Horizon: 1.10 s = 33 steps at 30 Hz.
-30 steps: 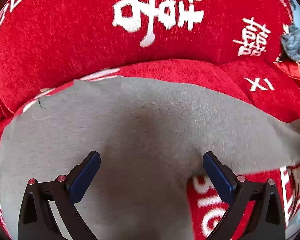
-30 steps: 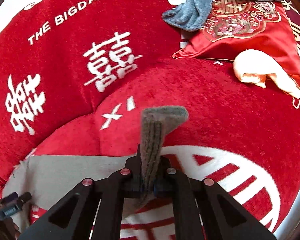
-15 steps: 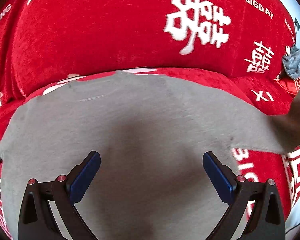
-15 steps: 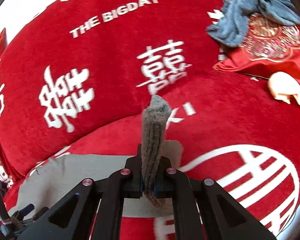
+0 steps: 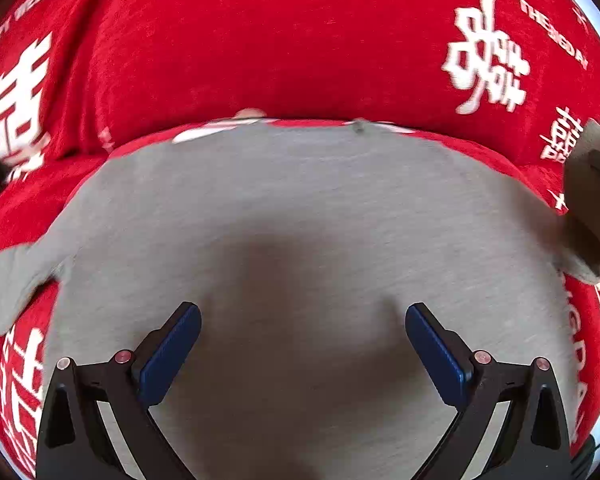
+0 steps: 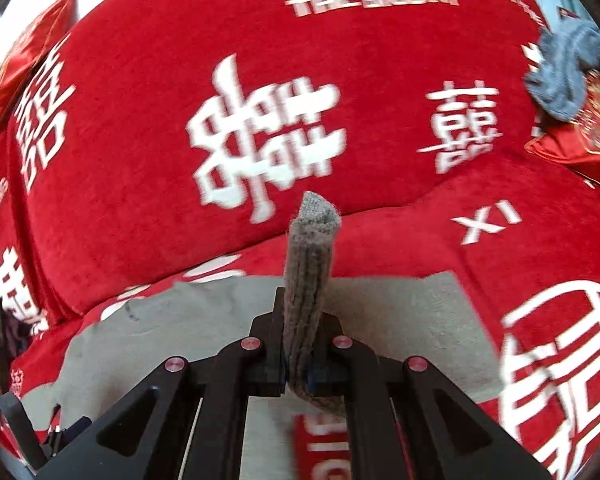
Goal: Fold small clothes
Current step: 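Lift the sleeve with the right gripper and lay it across the sweater back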
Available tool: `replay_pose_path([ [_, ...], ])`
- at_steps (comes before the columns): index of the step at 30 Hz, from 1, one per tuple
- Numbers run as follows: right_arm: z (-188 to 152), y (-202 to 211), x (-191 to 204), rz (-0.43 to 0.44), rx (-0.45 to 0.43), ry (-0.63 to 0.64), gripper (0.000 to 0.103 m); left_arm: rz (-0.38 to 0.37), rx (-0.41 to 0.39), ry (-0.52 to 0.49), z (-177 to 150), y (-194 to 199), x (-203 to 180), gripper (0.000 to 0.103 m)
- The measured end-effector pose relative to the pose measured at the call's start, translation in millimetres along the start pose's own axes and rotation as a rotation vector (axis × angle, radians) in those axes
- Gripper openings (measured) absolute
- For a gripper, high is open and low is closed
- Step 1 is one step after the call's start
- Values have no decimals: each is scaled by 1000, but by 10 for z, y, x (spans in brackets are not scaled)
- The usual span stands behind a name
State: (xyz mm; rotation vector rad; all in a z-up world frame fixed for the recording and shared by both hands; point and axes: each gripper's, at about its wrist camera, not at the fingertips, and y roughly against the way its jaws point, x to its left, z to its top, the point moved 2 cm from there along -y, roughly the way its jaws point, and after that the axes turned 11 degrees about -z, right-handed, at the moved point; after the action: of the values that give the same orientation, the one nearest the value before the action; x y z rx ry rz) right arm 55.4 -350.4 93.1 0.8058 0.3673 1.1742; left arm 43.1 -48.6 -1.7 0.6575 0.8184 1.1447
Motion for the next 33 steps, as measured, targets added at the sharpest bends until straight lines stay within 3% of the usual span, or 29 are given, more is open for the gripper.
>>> replay_pose_path([
  [8, -223, -67, 991, 38, 24, 114, 7, 4, -40, 134, -130, 204, 729, 102],
  [13, -475, -182, 1571, 56, 59, 190, 7, -36, -121, 156, -242, 311, 821, 102],
  [20, -833, -273, 2247, 90, 87, 316, 7, -107, -166, 193, -240, 367, 928, 102],
  [28, -1107, -118, 2790, 264, 95, 469, 7, -181, -208, 236, -281, 435, 1035, 102],
  [33, -1228, -78, 2939, 344, 127, 521, 7, -171, -220, 247, -325, 500, 1067, 102],
])
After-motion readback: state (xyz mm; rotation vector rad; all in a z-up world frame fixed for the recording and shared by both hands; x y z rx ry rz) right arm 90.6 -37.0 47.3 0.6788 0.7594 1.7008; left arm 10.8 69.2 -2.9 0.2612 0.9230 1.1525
